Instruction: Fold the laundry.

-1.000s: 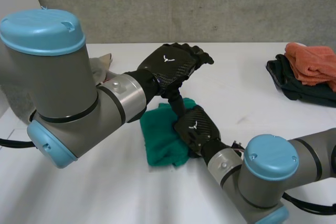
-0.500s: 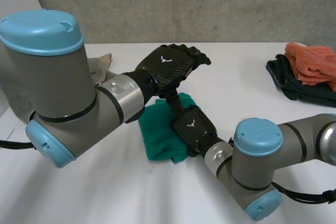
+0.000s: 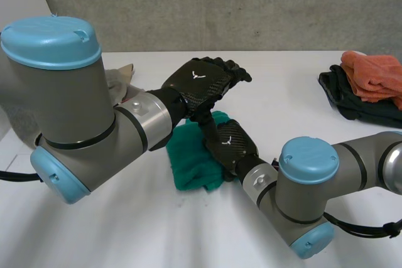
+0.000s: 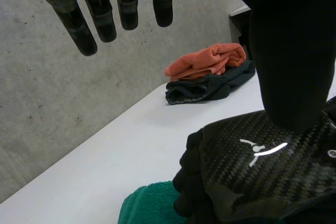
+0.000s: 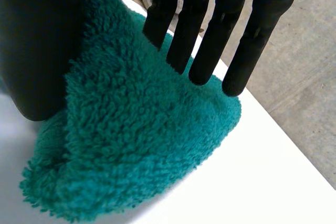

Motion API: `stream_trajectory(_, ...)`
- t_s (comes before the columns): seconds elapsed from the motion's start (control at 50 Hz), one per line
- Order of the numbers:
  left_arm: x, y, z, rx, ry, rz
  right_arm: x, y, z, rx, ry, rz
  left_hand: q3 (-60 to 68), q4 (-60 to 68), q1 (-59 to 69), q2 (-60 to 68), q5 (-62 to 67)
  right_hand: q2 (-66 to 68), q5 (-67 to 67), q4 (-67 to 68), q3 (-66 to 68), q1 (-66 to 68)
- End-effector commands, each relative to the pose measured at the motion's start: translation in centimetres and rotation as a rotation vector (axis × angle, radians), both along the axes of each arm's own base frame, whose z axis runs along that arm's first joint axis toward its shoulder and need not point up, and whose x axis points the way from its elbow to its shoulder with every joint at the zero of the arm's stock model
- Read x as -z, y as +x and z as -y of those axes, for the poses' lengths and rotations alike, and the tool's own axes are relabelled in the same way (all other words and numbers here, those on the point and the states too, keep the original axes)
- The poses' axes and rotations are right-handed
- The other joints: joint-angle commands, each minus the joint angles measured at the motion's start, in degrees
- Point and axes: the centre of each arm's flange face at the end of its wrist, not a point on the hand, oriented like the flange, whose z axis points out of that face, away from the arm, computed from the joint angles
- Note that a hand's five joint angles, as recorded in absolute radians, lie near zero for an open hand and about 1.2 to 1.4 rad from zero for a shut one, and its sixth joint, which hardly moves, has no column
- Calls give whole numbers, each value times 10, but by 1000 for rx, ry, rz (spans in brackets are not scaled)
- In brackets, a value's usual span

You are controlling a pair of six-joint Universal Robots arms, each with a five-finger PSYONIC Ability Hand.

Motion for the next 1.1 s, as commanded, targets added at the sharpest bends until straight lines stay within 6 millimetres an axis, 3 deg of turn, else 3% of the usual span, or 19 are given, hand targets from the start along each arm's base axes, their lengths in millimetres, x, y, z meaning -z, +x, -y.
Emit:
stream_trajectory(0.02, 0, 0, 0, 0, 0, 0, 1, 4, 5, 4, -2, 0, 17, 23, 14, 20, 21, -152, 191, -144, -146, -147)
stream_trajectory(0.14, 0, 0, 0, 0, 0, 0, -1, 3, 7, 9, -3, 2, 19, 24, 16, 22, 23, -208, 135, -200, -201, -202)
stream_trajectory(0.18, 0, 0, 0, -2, 1, -1, -3, 3, 6, 10, -2, 6, 19, 24, 16, 22, 23, -318, 24, -311, -312, -313)
stream_trajectory(0.22, 0, 0, 1, -3, 1, 1, -3, 3, 5, 8, 1, 5, 19, 24, 16, 22, 23, -341, 2, -333, -334, -335)
stream_trajectory(0.28, 2, 2, 2, -6, 5, 4, -5, 3, 6, 12, -5, 6, 19, 24, 16, 22, 23, -265, 77, -258, -259, -260)
stream_trajectory(0.38, 2, 2, 2, -8, 8, 4, -3, 4, 9, 5, -4, 9, 19, 24, 16, 22, 23, 183, 525, 191, 189, 188)
stream_trajectory(0.4, 3, 2, 2, -8, 10, 5, -3, 4, 9, 3, -5, 6, 19, 24, 16, 22, 23, 212, 554, 220, 218, 217)
stream_trajectory(0.5, 4, 2, 1, -6, 12, 7, -1, 6, 11, 4, -14, 10, 19, 24, 16, 22, 23, 212, 555, 220, 218, 217)
stream_trajectory(0.62, 1, 3, 2, -10, 7, 2, -20, 12, 28, 19, -93, 74, 19, 24, 16, 22, 23, 212, 555, 220, 218, 217)
stream_trajectory(0.74, -10, 6, 4, -19, -20, -18, -59, 0, 77, 122, -235, 182, 24, 29, 21, 27, 28, 212, 555, 220, 218, 217)
stream_trajectory(0.76, -12, 7, 4, -20, -25, -22, -77, -7, 92, 153, -284, 231, 24, 29, 21, 27, 28, 212, 555, 220, 218, 217)
stream_trajectory(0.82, -19, 8, 5, -23, -42, -33, -107, -20, 117, 197, -364, 319, 24, 29, 21, 27, 28, 212, 555, 220, 218, 217)
stream_trajectory(0.84, -21, 9, 6, -26, -47, -36, -127, -31, 135, 228, -425, 383, 24, 29, 21, 27, 28, 212, 555, 220, 218, 217)
stream_trajectory(0.9, -29, 11, 7, -34, -66, -49, -152, -52, 161, 271, -517, 457, 24, 29, 21, 27, 28, 212, 555, 220, 218, 217)
stream_trajectory(0.94, -33, 11, 8, -35, -77, -57, -173, -76, 187, 318, -603, 499, 24, 29, 21, 27, 28, 212, 555, 220, 218, 217)
stream_trajectory(1.0, -35, 11, 8, -35, -81, -60, -186, -114, 219, 386, -678, 502, 25, 31, 23, 29, 30, 212, 555, 220, 218, 217)
stream_trajectory(1.1, -34, 11, 8, -35, -79, -58, -175, -170, 263, 459, -711, 462, 25, 31, 23, 29, 30, 212, 555, 220, 218, 217)
